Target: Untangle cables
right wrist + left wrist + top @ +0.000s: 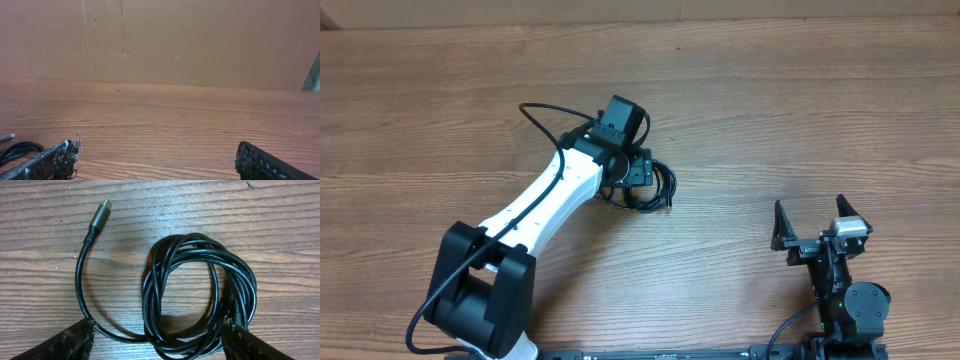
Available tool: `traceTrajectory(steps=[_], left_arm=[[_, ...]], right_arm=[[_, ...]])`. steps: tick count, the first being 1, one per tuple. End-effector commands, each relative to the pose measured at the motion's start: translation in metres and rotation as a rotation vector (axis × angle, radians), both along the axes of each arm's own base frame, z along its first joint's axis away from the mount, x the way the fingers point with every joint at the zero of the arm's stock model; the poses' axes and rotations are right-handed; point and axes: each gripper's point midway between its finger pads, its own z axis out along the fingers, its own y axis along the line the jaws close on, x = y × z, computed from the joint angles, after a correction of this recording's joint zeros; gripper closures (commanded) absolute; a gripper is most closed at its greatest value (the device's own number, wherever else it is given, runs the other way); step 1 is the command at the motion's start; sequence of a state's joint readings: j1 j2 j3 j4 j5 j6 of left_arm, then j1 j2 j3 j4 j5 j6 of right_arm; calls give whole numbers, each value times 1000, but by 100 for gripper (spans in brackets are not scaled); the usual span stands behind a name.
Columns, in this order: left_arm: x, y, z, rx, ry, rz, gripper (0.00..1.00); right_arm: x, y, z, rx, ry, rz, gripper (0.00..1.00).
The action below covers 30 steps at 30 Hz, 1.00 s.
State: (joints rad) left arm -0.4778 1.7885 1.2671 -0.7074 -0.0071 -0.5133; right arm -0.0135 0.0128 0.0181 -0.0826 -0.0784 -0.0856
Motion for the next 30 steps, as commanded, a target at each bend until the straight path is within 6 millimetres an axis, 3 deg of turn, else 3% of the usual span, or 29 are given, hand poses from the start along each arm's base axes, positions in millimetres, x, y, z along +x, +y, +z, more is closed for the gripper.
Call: traceTrajectory(steps=[1, 2, 4, 7, 9, 12, 20, 24, 26, 27, 28, 30], left_arm=[[6, -3, 12, -9, -44, -30, 4], [6, -4, 11, -9, -42, -31, 3], [8, -5, 7, 3, -44, -63, 32], [12, -7, 1, 32, -64, -154, 39], [15, -9, -5, 48, -71, -201, 53], [17, -10, -17, 60, -57, -217, 58], [8, -6, -62, 97, 53, -223, 58], [7, -6, -66, 98, 60, -224, 60], [7, -4, -67, 106, 62, -225, 69], [7, -4, -68, 109, 65, -229, 87], [6, -4, -69, 109, 66, -228, 96], [8, -4, -66, 107, 58, -226, 96]], right_arm=[[0, -1, -2, 3, -4, -5, 0], [0, -1, -2, 3, -4, -5, 0], [0, -1, -2, 3, -4, -5, 0], [0, -1, -2, 3, -4, -5, 0], [0, -1, -2, 3, -4, -5, 0], [0, -1, -2, 3, -4, -5, 0], [0, -1, -2, 3, -4, -5, 0], [0, -1, -2, 3, -4, -5, 0], [0, -1, -2, 3, -4, -5, 0], [0, -1, -2, 3, -4, -5, 0], [0, -1, -2, 3, -4, -5, 0], [0, -1, -2, 3, -4, -5, 0]])
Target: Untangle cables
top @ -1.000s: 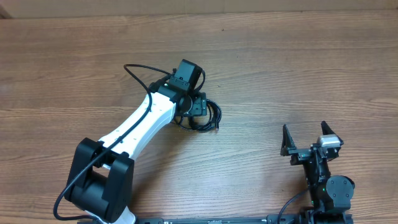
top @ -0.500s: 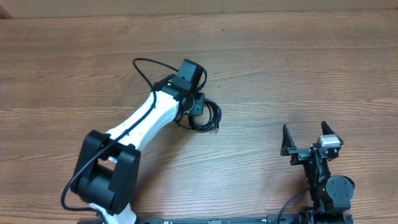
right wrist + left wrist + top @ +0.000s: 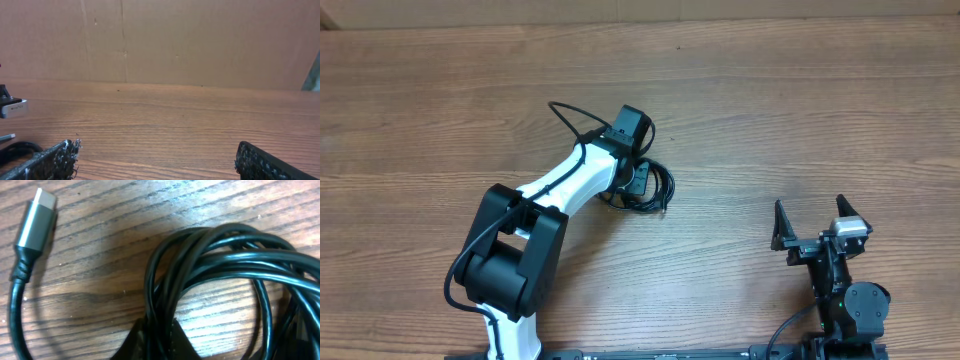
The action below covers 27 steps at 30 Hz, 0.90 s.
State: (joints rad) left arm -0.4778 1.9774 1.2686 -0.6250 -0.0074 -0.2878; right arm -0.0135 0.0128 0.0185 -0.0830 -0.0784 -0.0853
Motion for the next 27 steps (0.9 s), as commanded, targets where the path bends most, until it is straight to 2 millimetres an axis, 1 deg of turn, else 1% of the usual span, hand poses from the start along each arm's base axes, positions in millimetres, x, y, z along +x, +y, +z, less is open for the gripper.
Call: traceTrajectory(steps=[1, 3, 5, 9, 11, 13, 16, 17, 18, 20, 21, 22, 24, 25, 27], left_arm=[[5, -2, 3, 0, -13, -9, 96], [11, -2, 16, -11, -31, -2, 96], [20, -6, 40, -32, -61, 17, 96], [30, -13, 94, -69, -113, 12, 96], [30, -13, 113, -76, -127, 9, 96], [30, -12, 118, -74, -125, 9, 96], [25, -10, 118, -52, -114, -38, 96], [24, -9, 117, -41, -109, -63, 96], [23, -9, 116, -35, -106, -78, 96], [22, -8, 116, -28, -105, -98, 96], [21, -8, 116, -26, -105, -106, 96], [21, -9, 116, -23, -106, -120, 96], [20, -11, 116, -30, -105, -153, 96], [18, -16, 116, -48, -101, -198, 96], [13, -24, 117, -82, -92, -281, 96]], right_arm=[[0, -1, -2, 3, -4, -5, 0], [0, -1, -2, 3, -4, -5, 0], [0, -1, -2, 3, -4, -5, 0], [0, -1, -2, 3, -4, -5, 0], [0, -1, -2, 3, -5, -5, 0], [0, -1, -1, 3, -5, -1, 0], [-2, 14, 1, 41, -9, 85, 0], [-2, 16, 5, 42, -27, 96, 0], [-4, 22, 14, 61, -61, 132, 0], [-11, 42, 32, 126, -115, 259, 0], [-17, 54, 40, 132, -142, 336, 0], [-20, 60, 43, 147, -146, 379, 0], [-26, 72, 41, 187, -121, 462, 0], [-29, 78, 37, 216, -89, 502, 0], [-31, 84, 34, 253, -54, 538, 0]])
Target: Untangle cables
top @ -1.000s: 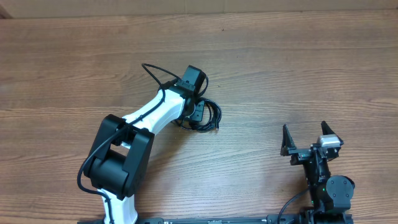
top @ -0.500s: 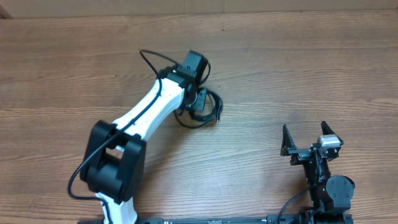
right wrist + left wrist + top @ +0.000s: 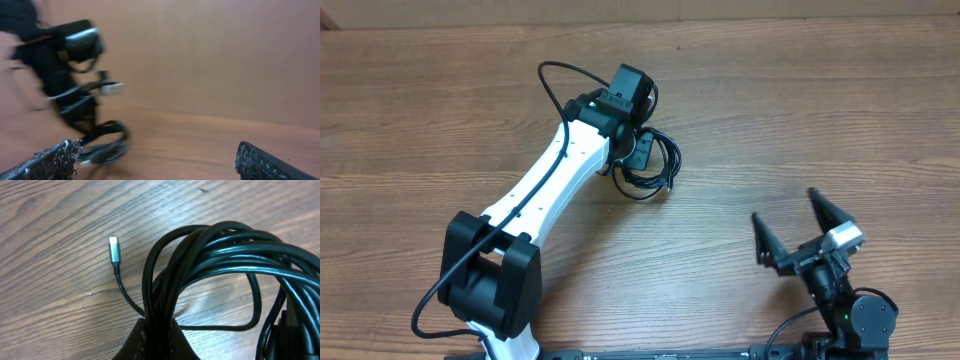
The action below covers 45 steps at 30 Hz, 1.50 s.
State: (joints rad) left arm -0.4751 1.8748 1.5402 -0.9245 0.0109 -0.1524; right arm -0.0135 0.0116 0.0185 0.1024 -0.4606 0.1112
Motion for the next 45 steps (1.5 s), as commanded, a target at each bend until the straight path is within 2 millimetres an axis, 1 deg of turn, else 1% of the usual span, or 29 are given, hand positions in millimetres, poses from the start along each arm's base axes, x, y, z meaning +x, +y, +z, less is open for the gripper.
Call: traceTrajectory(steps=[1, 3, 6, 9, 10, 11, 12, 13, 16, 17, 20, 22, 24, 26, 27, 29, 30, 31, 32, 34, 35, 36, 37, 38, 39, 41, 43, 45], left_arm=[[-5, -18, 13, -76, -9, -191, 96], [-9, -24, 14, -102, -3, -249, 96], [-10, -26, 14, -111, -1, -266, 96], [-12, -29, 15, -121, -1, -301, 96], [-15, -33, 16, -142, 3, -341, 96], [-18, -38, 17, -165, 6, -374, 96], [-20, -40, 18, -179, 8, -391, 96], [-22, -45, 19, -203, 10, -416, 96], [-25, -47, 20, -219, 14, -434, 96], [-25, -47, 20, -218, 17, -434, 95], [-26, -46, 20, -217, 23, -433, 96], [-26, -46, 20, -217, 24, -433, 96], [-27, -47, 20, -220, 24, -431, 96], [-28, -49, 21, -235, 31, -434, 96], [-29, -49, 21, -238, 35, -431, 96], [-29, -49, 21, -244, 44, -403, 96], [-28, -50, 21, -250, 45, -384, 96], [-27, -50, 21, -258, 50, -355, 96], [-27, -50, 21, -263, 59, -329, 96], [-27, -50, 21, -274, 76, -280, 96], [-27, -50, 21, -281, 88, -245, 96], [-27, -50, 22, -287, 96, -219, 96], [-27, -50, 22, -292, 105, -195, 96], [-28, -50, 22, -294, 114, -178, 96], [-32, -48, 23, -294, 140, -146, 96], [-36, -46, 23, -291, 161, -128, 96], [-41, -44, 25, -289, 179, -122, 96], [-45, -47, 28, -304, 188, -129, 96]], right_arm=[[-11, 22, -8, 83, 97, 169, 0], [-11, 25, -5, 121, 139, 190, 0], [-9, 30, 2, 149, 200, 229, 0], [-2, 33, 4, 184, 321, 250, 0], [4, 34, 2, 217, 414, 253, 0], [7, 39, 1, 229, 492, 289, 0], [8, 44, 2, 232, 524, 324, 0], [7, 56, 9, 235, 569, 426, 0], [1, 78, 29, 217, 568, 690, 0], [-1, 81, 32, 207, 555, 736, 0], [6, 86, 27, 207, 562, 837, 0], [13, 86, 21, 220, 578, 849, 0], [28, 86, 9, 225, 588, 848, 0], [35, 87, -8, 254, 652, 845, 0], [35, 87, -10, 259, 663, 845, 0], [47, 88, -26, 278, 708, 791, 0], [53, 89, -30, 275, 708, 766, 0], [59, 89, -30, 269, 687, 741, 0], [70, 87, -26, 298, 680, 689, 0], [100, 73, -13, 422, 662, 529, 0], [117, 62, -6, 487, 631, 433, 0], [128, 52, -2, 553, 623, 350, 0], [140, 40, 2, 656, 624, 266, 0], [147, 32, 4, 724, 621, 215, 0], [155, 22, 11, 804, 590, 148, 0], [160, 20, 20, 816, 548, 125, 0], [161, 31, 29, 760, 517, 150, 0], [160, 50, 31, 660, 499, 178, 0]])
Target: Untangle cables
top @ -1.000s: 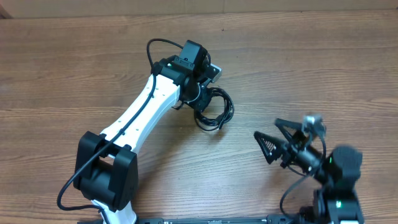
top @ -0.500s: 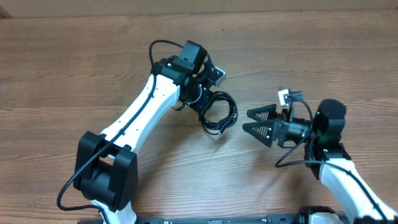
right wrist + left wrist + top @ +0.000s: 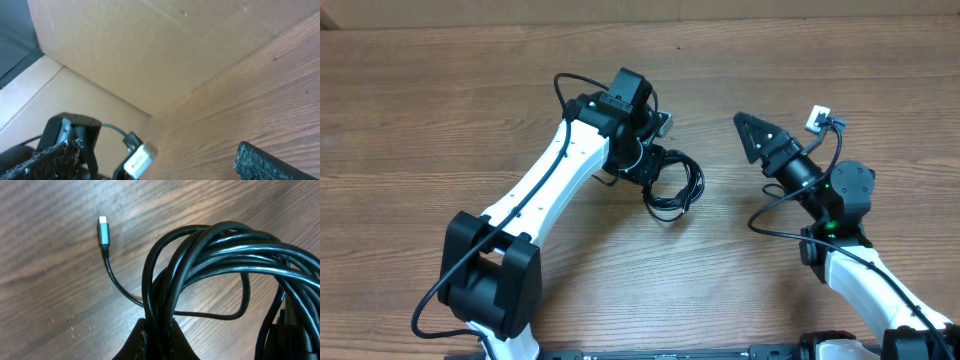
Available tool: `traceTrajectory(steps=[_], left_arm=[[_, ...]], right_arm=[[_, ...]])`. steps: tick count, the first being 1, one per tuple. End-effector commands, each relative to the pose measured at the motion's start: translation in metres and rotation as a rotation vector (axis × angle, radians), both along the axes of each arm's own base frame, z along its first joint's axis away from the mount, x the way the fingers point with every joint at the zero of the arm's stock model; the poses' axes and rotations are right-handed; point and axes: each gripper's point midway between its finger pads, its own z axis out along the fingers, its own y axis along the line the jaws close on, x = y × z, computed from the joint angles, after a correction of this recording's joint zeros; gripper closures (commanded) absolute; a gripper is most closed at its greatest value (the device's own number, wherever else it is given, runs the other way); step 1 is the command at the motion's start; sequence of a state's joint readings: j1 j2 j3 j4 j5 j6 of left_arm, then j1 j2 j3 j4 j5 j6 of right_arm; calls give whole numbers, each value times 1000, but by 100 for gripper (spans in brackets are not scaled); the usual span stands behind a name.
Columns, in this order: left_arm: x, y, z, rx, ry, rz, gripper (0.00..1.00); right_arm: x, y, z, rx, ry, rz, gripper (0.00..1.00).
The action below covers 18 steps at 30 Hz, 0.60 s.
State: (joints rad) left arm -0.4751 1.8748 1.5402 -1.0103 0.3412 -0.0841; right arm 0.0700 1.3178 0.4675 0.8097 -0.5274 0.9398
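A black cable (image 3: 678, 186) wound in a tangled coil hangs from my left gripper (image 3: 646, 163). In the left wrist view the gripper (image 3: 157, 330) is shut on a bunch of the coil's strands (image 3: 159, 295), and the loops (image 3: 225, 255) spread to the right. One loose end with a grey USB-C plug (image 3: 102, 230) trails out to the left over the wood. My right gripper (image 3: 754, 131) is raised to the right of the coil, pointing toward it. Its fingers (image 3: 52, 159) stand wide apart and open, holding nothing.
The wooden table (image 3: 440, 110) runs under everything, with a cardboard wall (image 3: 150, 45) at its back edge. The left arm's wrist (image 3: 70, 131) and its white camera block (image 3: 140, 158) show in the right wrist view.
My right arm has come up from the front right edge to the middle of the table, facing the coil. The left gripper has shifted the held coil a little to the right.
My left gripper was open over the coil lying on the table, the right arm parked at the front right. Then the left gripper was shut on one side of the coil, then held it raised. The right arm had turned left, and now is near the coil.
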Motion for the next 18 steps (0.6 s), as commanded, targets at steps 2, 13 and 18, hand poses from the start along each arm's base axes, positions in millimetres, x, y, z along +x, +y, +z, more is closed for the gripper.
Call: traceTrajectory(steps=[2, 13, 18], left_arm=[[0, -8, 28, -79, -2, 47, 96], [-1, -7, 41, -93, -30, 56, 96], [0, -8, 41, -94, -33, 55, 96]], right_arm=[[12, 21, 13, -96, -48, -37, 0], [9, 28, -20, -130, 93, -37, 2], [-18, 58, -30, -124, 136, 200, 6]])
